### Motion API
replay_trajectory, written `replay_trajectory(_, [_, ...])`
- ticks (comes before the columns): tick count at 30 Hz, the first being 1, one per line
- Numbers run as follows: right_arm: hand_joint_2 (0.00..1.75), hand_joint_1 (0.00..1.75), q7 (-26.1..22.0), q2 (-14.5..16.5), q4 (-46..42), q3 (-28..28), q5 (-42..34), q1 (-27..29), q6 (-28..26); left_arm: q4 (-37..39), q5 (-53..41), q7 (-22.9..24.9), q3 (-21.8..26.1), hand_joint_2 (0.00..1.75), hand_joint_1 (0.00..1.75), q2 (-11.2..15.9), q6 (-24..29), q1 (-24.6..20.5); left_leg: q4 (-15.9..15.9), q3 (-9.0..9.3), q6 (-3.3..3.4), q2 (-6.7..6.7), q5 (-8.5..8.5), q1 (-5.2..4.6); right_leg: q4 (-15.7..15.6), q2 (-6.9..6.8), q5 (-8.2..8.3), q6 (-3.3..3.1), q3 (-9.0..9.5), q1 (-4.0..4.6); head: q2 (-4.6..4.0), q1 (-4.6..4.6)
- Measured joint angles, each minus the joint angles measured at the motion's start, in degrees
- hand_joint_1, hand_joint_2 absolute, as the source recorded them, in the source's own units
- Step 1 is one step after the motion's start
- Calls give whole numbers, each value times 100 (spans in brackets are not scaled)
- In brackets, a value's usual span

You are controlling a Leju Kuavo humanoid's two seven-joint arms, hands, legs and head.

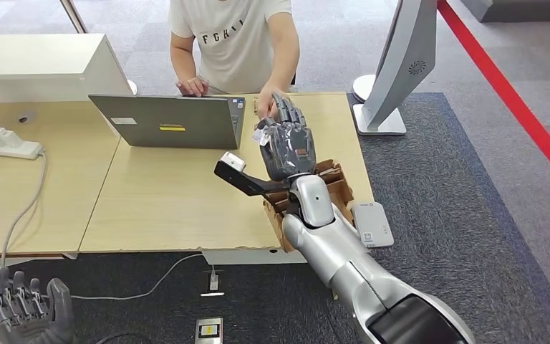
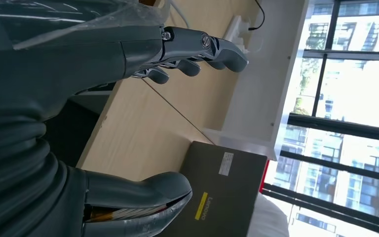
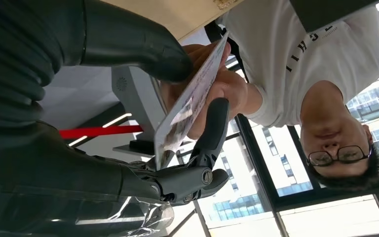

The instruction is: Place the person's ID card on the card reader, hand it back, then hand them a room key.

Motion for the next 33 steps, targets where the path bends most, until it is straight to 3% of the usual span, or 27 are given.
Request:
replay_trajectory(12, [175, 0, -487, 86, -169, -1, -330, 107, -126, -73, -103, -2, 86, 175, 0, -104, 1, 187, 1, 7, -1, 2, 2, 0, -2, 0, 1, -1, 1, 0, 0, -1])
replay_trajectory(17, [175, 0, -443, -220, -1000, -3, -532, 553, -45, -142, -54, -2, 108, 175, 0, -116, 1, 313, 2, 7, 0, 1, 0, -2, -5, 1, 1, 0, 1, -1, 0, 0])
replay_trajectory(27, [175, 0, -31, -1090, -2572, -147, -169, 1482, 411, -261, -128, -2, 148, 175, 0, -173, 1, 513, 2, 8, 1, 1, 0, -2, -8, 1, 1, 0, 3, -1, 0, 2])
replay_trajectory(33, [175, 0, -14, -1401, -3145, -208, -104, 1741, 476, -314, -150, -2, 186, 175, 0, -221, 1, 581, 2, 7, 1, 2, 0, -1, -7, 2, 1, 0, 2, -1, 0, 0])
